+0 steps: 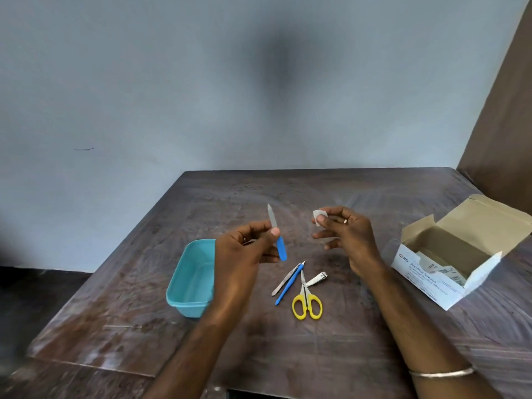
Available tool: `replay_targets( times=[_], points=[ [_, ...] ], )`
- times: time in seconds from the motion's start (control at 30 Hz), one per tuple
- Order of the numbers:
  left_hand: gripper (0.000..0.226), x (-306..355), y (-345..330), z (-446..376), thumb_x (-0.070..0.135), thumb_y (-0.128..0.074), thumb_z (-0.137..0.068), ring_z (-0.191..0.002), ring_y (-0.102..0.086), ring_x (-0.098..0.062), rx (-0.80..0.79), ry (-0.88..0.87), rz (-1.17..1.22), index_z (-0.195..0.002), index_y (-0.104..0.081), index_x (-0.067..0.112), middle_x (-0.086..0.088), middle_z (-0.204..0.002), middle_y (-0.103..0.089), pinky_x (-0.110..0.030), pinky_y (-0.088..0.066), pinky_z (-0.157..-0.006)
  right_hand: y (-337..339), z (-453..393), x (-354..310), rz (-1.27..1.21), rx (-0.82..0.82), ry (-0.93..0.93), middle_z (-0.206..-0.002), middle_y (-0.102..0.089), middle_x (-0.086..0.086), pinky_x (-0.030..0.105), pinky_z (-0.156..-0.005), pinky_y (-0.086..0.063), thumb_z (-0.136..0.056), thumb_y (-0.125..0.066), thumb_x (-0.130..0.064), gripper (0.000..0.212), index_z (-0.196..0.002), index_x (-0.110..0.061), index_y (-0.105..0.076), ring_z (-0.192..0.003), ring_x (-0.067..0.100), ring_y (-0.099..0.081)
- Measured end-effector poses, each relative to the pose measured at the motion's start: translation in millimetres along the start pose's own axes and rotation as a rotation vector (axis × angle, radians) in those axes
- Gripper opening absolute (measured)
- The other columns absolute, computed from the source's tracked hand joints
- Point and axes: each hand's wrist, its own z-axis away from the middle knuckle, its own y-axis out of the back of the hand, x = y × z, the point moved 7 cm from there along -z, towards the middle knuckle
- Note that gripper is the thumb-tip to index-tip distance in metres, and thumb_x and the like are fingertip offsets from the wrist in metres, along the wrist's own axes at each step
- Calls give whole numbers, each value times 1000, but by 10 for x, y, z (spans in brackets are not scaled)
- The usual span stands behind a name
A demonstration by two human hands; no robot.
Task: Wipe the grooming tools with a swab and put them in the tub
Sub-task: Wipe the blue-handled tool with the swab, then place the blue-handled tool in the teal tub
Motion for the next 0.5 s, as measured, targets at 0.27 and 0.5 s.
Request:
replay_targets(
  times=[0.27, 0.5],
  points=[
    [9, 272, 633, 16, 7, -74, -84, -55, -69, -16, 96, -81, -346, -85, -76, 16, -3, -70, -75, -26, -56, -54, 11, 70, -138, 357, 76, 221, -84, -76, 3, 14, -42, -42, -86, -77, -19, 8, -91, -14, -75, -54, 22, -70],
    [10, 126, 953, -202, 8, -75, -82, -45, -65, -8, 78, 46, -822, -92, -77, 8, -1, -62, -72, -19, -50, -46, 67, 51, -104, 408, 77, 274, -81, -75, 2, 34, -56, -58, -86, -77, -19, 5, -89, -15, -75, -51, 24, -69]
  ],
)
